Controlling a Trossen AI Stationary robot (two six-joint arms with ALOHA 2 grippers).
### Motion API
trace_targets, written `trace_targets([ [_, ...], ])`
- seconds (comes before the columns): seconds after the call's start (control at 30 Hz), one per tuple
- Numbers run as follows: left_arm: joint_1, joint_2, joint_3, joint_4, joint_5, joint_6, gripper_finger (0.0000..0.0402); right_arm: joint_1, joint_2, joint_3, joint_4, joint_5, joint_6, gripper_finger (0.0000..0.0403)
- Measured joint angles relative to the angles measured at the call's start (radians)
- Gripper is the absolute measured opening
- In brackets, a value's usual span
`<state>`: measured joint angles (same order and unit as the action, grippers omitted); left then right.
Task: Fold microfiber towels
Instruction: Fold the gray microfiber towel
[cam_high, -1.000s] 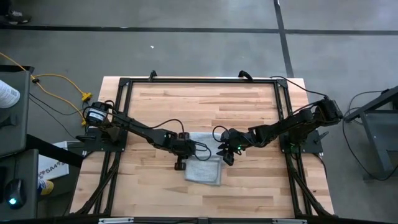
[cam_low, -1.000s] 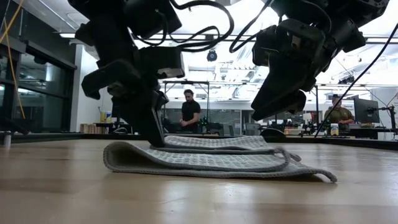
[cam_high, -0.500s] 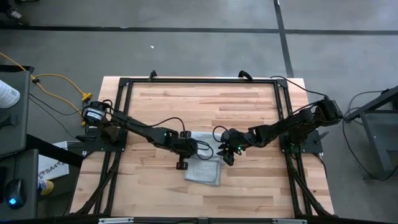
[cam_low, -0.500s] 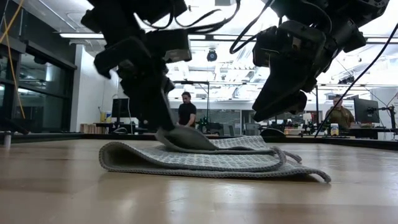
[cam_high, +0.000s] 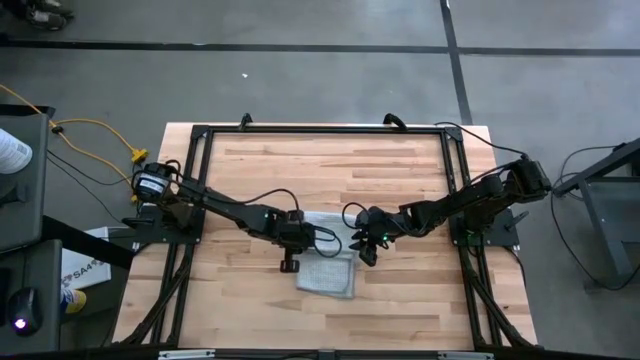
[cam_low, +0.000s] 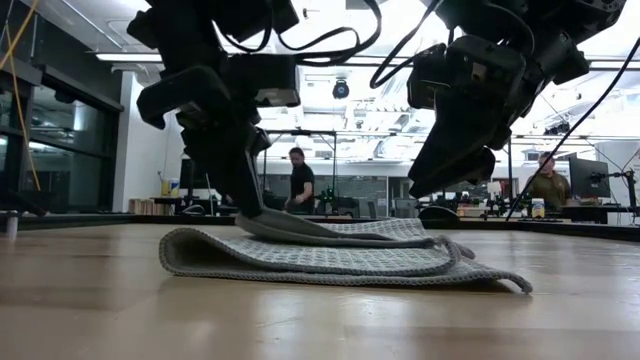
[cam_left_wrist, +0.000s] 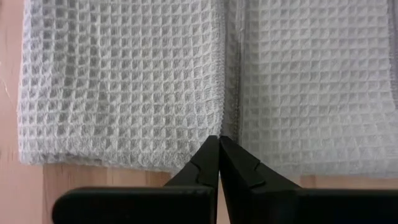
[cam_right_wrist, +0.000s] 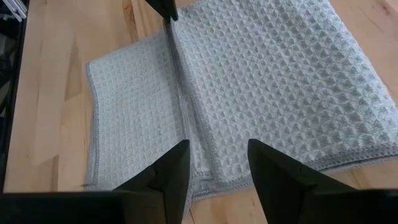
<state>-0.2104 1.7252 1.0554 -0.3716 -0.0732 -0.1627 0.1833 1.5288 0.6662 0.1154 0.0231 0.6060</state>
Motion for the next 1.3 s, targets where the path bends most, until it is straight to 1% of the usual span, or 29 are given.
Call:
trace_targets([
  [0.43,-0.042,0.0,0.0,-0.007,0.004,-0.003,0.0001,0.0,0.0,0.0,0.0,0.0,0.0,0.0155],
  [0.73,-0.039,0.0,0.0,-0.069,0.003,-0.026,0.0001,0.0,0.0,0.0,0.0,0.0,0.004,0.0155],
  [0.83,-0.039,0.0,0.0,-0.066,0.037,-0.024,0.0003,0.0,0.0,0.0,0.0,0.0,0.004,0.0155],
  [0.93,-0.039,0.0,0.0,-0.049,0.041,-0.021,0.0015,0.0,0.0,0.0,0.0,0.0,0.004,0.0155],
  [1.07,-0.039,0.0,0.0,-0.022,0.044,0.008,0.0043,0.0,0.0,0.0,0.0,0.0,0.004,0.0155],
  [1.3,-0.039,0.0,0.0,-0.002,0.089,0.012,0.0085,0.0,0.0,0.0,0.0,-0.001,0.004,0.0155],
])
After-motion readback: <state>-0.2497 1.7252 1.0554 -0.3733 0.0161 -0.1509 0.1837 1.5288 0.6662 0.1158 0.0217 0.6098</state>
